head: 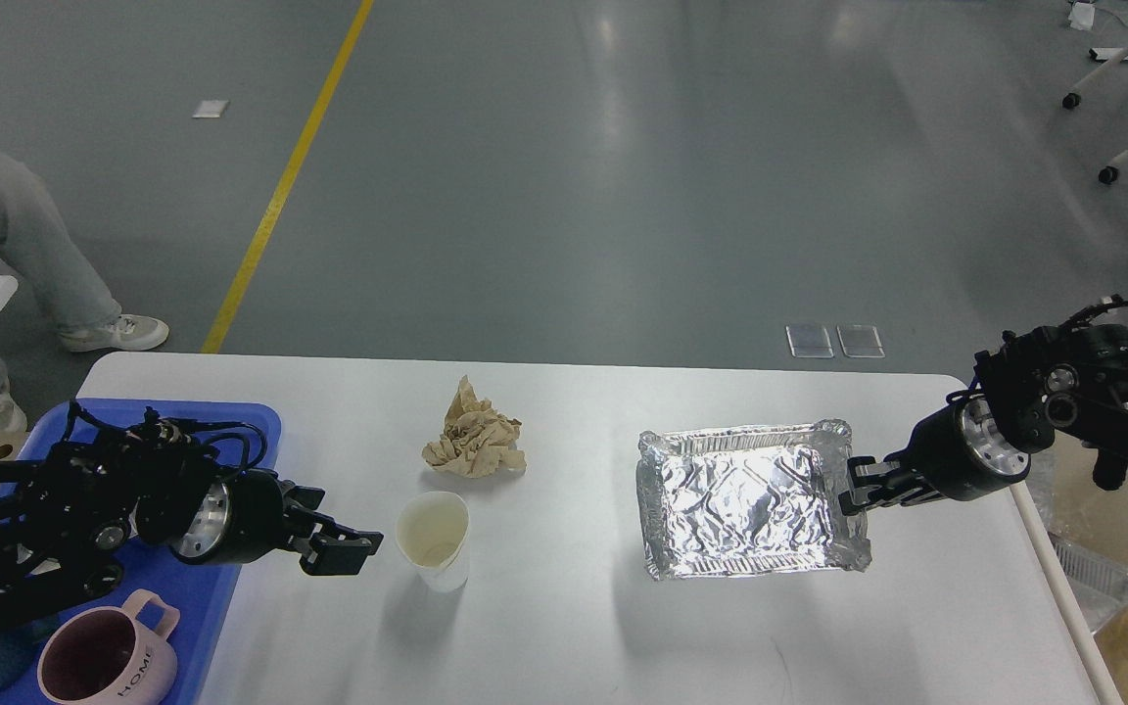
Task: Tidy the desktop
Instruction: 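Grasp the white paper cup rim with the left gripper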
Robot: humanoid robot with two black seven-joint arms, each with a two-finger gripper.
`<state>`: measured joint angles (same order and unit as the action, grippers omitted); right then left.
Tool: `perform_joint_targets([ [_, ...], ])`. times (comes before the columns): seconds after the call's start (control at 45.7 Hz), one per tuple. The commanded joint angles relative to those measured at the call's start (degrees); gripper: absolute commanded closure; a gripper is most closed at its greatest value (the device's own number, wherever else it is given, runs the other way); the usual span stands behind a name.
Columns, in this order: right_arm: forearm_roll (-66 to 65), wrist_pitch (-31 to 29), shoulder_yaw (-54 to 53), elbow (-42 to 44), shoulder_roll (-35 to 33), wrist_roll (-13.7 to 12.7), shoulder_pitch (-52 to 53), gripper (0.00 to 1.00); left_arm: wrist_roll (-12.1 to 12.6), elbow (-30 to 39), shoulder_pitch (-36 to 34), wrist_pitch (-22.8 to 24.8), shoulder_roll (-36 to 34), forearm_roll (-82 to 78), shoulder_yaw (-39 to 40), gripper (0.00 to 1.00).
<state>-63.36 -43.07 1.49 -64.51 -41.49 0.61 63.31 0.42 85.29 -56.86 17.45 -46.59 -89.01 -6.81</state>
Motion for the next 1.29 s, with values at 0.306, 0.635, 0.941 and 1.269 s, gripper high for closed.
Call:
perform_joint_targets([
  [0.306,0.08,0.00,-0.09,-0.09,-0.34,0.09,-0.20,1.00,-0.16,-1.00,-0.01,-4.08,2.90,0.16,-0.22,0.17],
  [0.635,0.08,0.26,-0.17,-0.09,-1.04,0.09,-0.38,1.00,-0.07,-9.87,3.95,-5.93,10.55,0.07,-0.40,0.34],
  [0.941,0.17,0.35,-0.17,-0.27,-1.66,0.09,-0.64,1.00,0.02,-12.25,3.86,-6.99,14.68,0.24,-0.22,0.81],
  [1.269,0.17,0.53,-0.17,-0.18,-1.57,0.09,-0.73,1.00,-0.68,-11.90,3.95,-6.55,13.37,0.24,-0.31,1.00],
])
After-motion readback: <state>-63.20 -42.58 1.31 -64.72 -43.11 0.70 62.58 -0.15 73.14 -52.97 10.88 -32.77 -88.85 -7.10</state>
